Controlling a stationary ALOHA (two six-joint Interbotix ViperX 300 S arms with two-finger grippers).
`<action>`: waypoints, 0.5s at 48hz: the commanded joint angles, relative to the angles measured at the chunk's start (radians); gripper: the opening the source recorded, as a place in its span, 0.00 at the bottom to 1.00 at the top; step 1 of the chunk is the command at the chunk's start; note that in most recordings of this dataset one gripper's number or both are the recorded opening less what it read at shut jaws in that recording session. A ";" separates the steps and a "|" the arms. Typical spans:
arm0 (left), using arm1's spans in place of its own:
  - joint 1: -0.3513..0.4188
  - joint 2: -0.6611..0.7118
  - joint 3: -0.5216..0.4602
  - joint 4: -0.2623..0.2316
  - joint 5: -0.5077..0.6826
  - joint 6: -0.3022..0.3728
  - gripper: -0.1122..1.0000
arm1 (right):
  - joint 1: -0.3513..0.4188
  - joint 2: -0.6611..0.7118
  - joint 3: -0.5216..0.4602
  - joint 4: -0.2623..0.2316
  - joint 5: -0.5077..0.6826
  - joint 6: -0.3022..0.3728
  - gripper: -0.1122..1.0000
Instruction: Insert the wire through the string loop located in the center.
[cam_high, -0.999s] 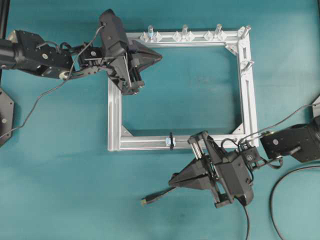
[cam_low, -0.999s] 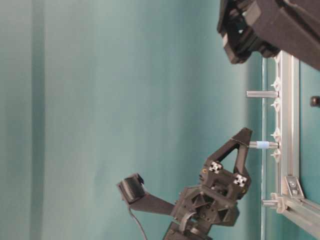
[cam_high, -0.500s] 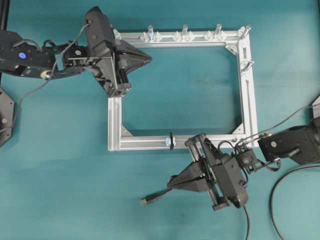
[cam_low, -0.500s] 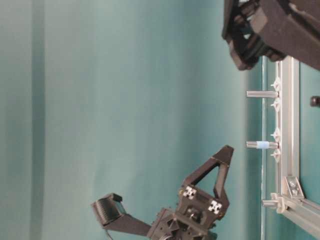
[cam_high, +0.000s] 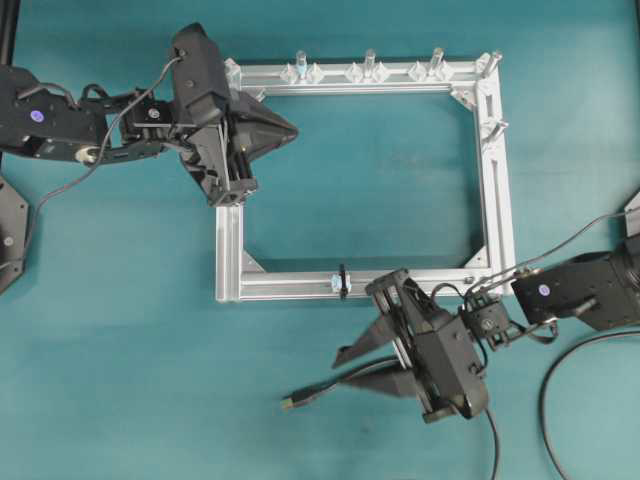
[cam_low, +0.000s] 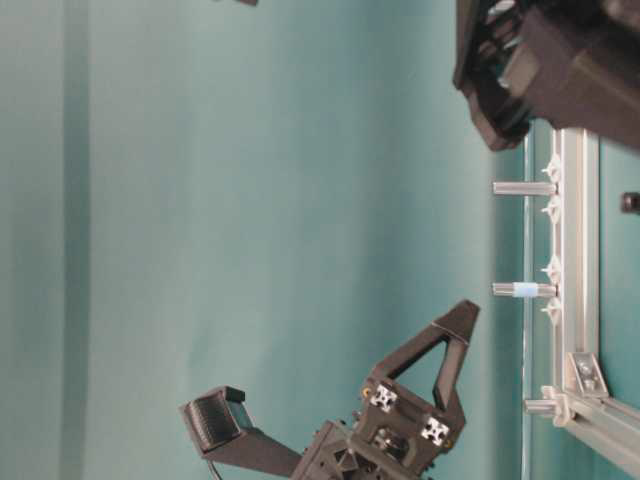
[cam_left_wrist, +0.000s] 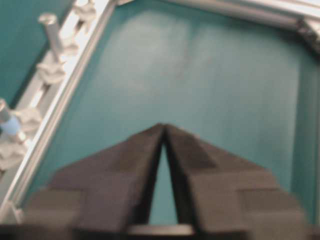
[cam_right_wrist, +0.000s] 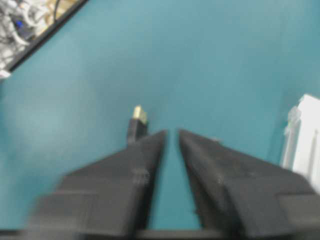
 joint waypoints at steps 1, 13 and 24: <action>-0.005 -0.031 -0.009 0.003 0.014 0.003 0.33 | 0.003 -0.021 -0.021 -0.021 0.002 0.000 0.55; -0.005 -0.055 -0.008 0.003 0.041 0.008 0.38 | 0.005 -0.017 -0.032 -0.052 0.054 0.000 0.62; -0.011 -0.095 0.023 0.003 0.044 0.009 0.38 | 0.005 0.026 -0.052 -0.057 0.075 0.003 0.62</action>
